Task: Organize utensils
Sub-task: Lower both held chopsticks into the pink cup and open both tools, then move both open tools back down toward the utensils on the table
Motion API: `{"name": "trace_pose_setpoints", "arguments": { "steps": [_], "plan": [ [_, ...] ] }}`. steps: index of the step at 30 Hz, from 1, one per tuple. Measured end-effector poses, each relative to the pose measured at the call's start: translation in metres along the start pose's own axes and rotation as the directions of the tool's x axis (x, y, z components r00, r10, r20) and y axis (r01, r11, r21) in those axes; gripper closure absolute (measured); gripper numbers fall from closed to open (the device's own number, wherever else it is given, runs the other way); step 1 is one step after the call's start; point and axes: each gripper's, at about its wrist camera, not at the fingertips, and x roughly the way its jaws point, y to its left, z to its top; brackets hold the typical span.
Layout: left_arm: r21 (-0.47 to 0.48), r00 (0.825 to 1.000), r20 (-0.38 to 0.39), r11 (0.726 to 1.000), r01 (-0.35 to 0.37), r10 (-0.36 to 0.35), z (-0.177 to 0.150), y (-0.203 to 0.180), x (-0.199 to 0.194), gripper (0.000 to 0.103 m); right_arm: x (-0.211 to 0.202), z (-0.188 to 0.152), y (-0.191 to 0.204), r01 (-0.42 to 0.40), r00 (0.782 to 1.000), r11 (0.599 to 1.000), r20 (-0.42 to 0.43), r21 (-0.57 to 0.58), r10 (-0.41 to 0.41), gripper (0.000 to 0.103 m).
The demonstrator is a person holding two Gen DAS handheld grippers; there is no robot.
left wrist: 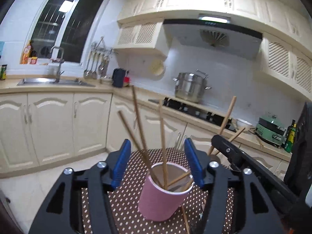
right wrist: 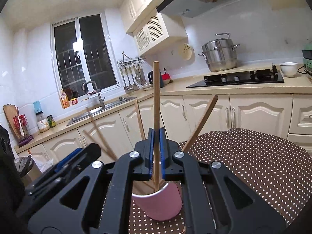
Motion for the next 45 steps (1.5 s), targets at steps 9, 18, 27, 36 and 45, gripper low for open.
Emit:
{"name": "trace_pose_setpoints", "arguments": {
  "steps": [9, 18, 27, 36, 45],
  "plan": [
    [0.089, 0.987, -0.058, 0.985, -0.146, 0.151, 0.002, 0.004, -0.013, 0.043, -0.001, -0.008, 0.007, 0.011, 0.999, 1.000, -0.037, -0.007, -0.011, 0.096],
    [0.081, 0.982, -0.092, 0.984, -0.156, 0.163, 0.005, 0.015, -0.020, 0.042, -0.005, -0.016, 0.010, 0.035, 0.996, 0.999, -0.076, -0.015, -0.036, 0.094],
    [0.052, 0.980, -0.132, 0.988, -0.143, 0.148, 0.003, 0.023, -0.026, 0.041, -0.024, -0.010, 0.008, 0.063, 0.997, 0.998, -0.038, 0.003, -0.063, 0.048],
    [0.065, 0.974, -0.207, 0.994, -0.084, 0.095, -0.004, 0.022, -0.038, 0.037, -0.063, 0.005, 0.003, 0.099, 0.995, 0.991, -0.012, -0.091, -0.101, 0.042],
    [0.147, 0.842, -0.540, 0.985, 0.093, 0.001, -0.062, -0.014, -0.003, 0.032, -0.079, -0.016, -0.040, 0.195, 0.963, 0.975, -0.168, -0.107, -0.211, 0.038]
  ]
}}
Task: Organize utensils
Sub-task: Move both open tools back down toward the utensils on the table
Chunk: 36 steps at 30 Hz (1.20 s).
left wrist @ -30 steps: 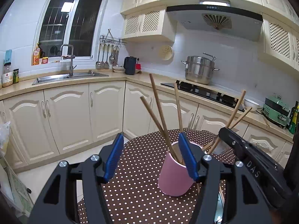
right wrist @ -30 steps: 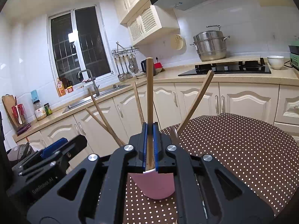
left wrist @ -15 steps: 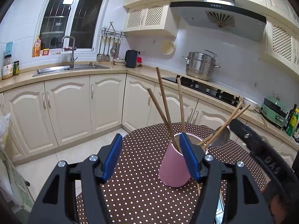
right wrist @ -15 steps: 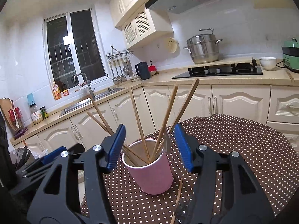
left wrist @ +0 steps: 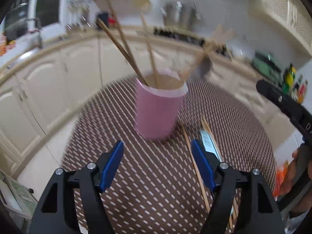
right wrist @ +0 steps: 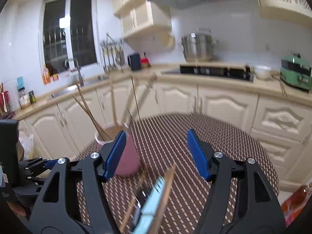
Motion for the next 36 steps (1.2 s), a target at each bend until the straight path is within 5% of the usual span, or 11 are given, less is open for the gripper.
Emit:
{"name": "trace_pose_setpoints", "arguments": {
  "steps": [9, 13, 26, 31, 33, 36],
  "plan": [
    [0.187, 0.980, -0.190, 0.982, -0.026, 0.062, -0.017, -0.054, 0.056, 0.032, 0.013, -0.039, -0.041, 0.019, 0.985, 0.995, -0.171, 0.095, -0.003, 0.037],
    [0.246, 0.970, -0.195, 0.964, -0.098, 0.148, -0.022, -0.064, 0.071, 0.032, 0.013, -0.048, -0.050, 0.028, 0.983, 0.994, -0.186, 0.103, -0.009, 0.037],
    [0.244, 0.955, -0.235, 0.962, -0.124, 0.183, -0.005, -0.073, 0.094, 0.032, 0.023, -0.057, -0.064, 0.021, 0.972, 0.992, -0.234, 0.127, 0.010, 0.037],
    [0.177, 0.958, -0.271, 0.983, -0.041, 0.089, 0.000, -0.068, 0.095, 0.069, 0.033, -0.060, -0.061, 0.023, 0.954, 0.995, -0.300, 0.094, 0.007, 0.037],
    [0.152, 0.960, -0.272, 0.988, -0.024, 0.065, -0.001, -0.065, 0.092, 0.094, 0.040, -0.061, -0.060, 0.027, 0.941, 0.997, -0.339, 0.076, 0.001, 0.037],
    [0.064, 0.960, -0.279, 0.998, 0.010, 0.009, -0.004, -0.052, 0.086, 0.097, 0.049, -0.063, -0.052, 0.033, 0.923, 0.998, -0.386, 0.047, -0.012, 0.037]
  ]
}}
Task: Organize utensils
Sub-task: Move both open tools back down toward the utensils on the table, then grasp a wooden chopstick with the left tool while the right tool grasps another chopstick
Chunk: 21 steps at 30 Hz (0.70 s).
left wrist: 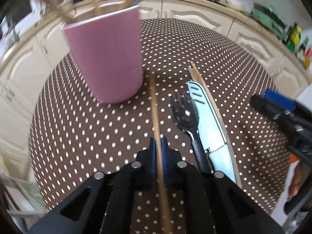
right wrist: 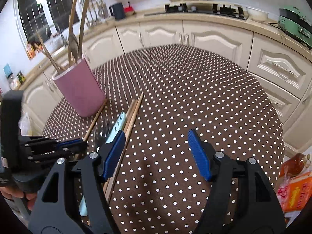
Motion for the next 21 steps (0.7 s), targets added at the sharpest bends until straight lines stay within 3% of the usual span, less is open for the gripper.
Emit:
{"name": "trace_pose_setpoints", "arguments": {
  "steps": [3, 9, 21],
  "plan": [
    [-0.046, 0.999, 0.004, 0.998, 0.038, -0.038, -0.011, 0.011, -0.005, 0.097, 0.009, 0.002, 0.011, 0.010, 0.999, 0.999, -0.041, -0.034, -0.012, 0.037],
    [-0.114, 0.999, 0.014, 0.992, 0.051, -0.050, -0.035, 0.027, -0.020, 0.097, 0.027, 0.001, 0.025, 0.042, 0.995, 0.996, -0.092, -0.080, -0.049, 0.037],
    [-0.131, 0.999, 0.017, 0.991, -0.027, 0.029, -0.066, 0.055, -0.040, 0.095, 0.047, 0.003, 0.038, 0.095, 0.983, 0.988, -0.143, -0.118, -0.111, 0.037]
  ]
}}
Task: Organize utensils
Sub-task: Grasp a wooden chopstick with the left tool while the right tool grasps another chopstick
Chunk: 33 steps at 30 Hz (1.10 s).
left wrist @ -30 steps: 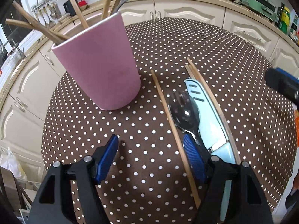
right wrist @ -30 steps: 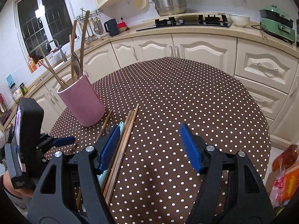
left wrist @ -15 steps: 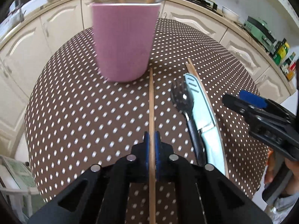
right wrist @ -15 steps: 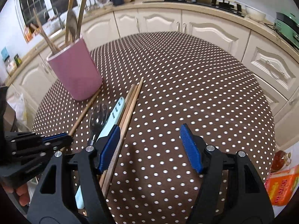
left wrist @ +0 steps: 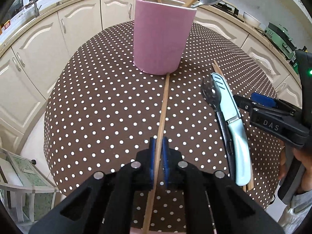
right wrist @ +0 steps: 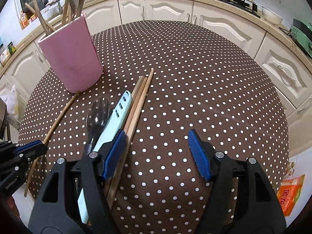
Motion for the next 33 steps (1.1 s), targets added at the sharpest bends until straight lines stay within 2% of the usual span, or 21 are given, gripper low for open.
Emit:
{"name": "trace_pose_setpoints", "arguments": {
  "steps": [6, 9, 13, 15, 17, 18, 20, 22, 23, 24, 26, 29, 33],
  "plan": [
    [-0.014, 0.999, -0.008, 0.999, -0.034, 0.034, -0.004, 0.005, -0.001, 0.095, 0.006, 0.011, 0.004, 0.020, 0.999, 0.999, -0.032, -0.033, -0.021, 0.038],
    [-0.019, 0.999, -0.016, 0.999, -0.035, 0.035, -0.001, 0.010, 0.000, 0.095, 0.007, 0.018, 0.006, 0.003, 0.998, 0.999, -0.059, -0.048, -0.006, 0.045],
    [0.006, 0.998, -0.037, 0.999, -0.045, 0.045, 0.014, 0.008, 0.009, 0.094, 0.007, 0.021, 0.011, 0.012, 0.994, 0.996, -0.103, -0.094, -0.021, 0.048],
    [0.027, 0.998, -0.047, 0.999, -0.044, 0.046, 0.022, 0.004, 0.014, 0.082, 0.012, 0.026, 0.021, 0.004, 0.988, 0.992, -0.150, -0.128, -0.023, 0.058],
    [0.067, 0.997, -0.064, 0.997, -0.039, 0.043, 0.030, 0.001, 0.019, 0.076, 0.015, 0.032, 0.024, -0.003, 0.985, 0.990, -0.171, -0.143, -0.021, 0.063],
    [0.078, 0.996, -0.067, 0.996, -0.047, 0.053, 0.033, 0.000, 0.021, 0.076, 0.016, 0.035, 0.025, -0.017, 0.983, 0.990, -0.182, -0.141, -0.009, 0.069],
    [0.098, 0.995, -0.084, 0.994, -0.053, 0.061, 0.041, -0.002, 0.025, 0.075, 0.020, 0.041, 0.027, -0.027, 0.979, 0.989, -0.202, -0.146, -0.003, 0.071],
    [0.102, 0.994, -0.095, 0.994, -0.036, 0.046, 0.049, 0.000, 0.029, 0.075, 0.023, 0.048, 0.026, -0.044, 0.977, 0.990, -0.214, -0.137, 0.013, 0.078],
    [0.098, 0.995, -0.098, 0.995, -0.026, 0.035, 0.051, 0.002, 0.030, 0.076, 0.024, 0.050, 0.025, -0.050, 0.976, 0.990, -0.217, -0.128, 0.021, 0.084],
    [0.091, 0.995, -0.099, 0.996, -0.023, 0.032, 0.053, 0.004, 0.030, 0.086, 0.024, 0.050, 0.024, -0.055, 0.975, 0.991, -0.219, -0.121, 0.028, 0.087],
    [0.073, 0.995, -0.094, 0.997, -0.032, 0.038, 0.055, 0.010, 0.030, 0.097, 0.026, 0.054, 0.017, -0.075, 0.975, 0.994, -0.214, -0.085, 0.055, 0.092],
    [0.040, 0.997, -0.081, 0.999, 0.004, -0.001, 0.052, 0.017, 0.029, 0.097, 0.027, 0.056, 0.004, -0.117, 0.973, 0.993, -0.204, -0.029, 0.109, 0.094],
    [0.036, 0.998, -0.049, 0.999, 0.039, -0.038, 0.043, 0.020, 0.018, 0.097, 0.021, 0.053, -0.011, -0.139, 0.974, 0.990, -0.176, 0.014, 0.139, 0.096]
  ]
}}
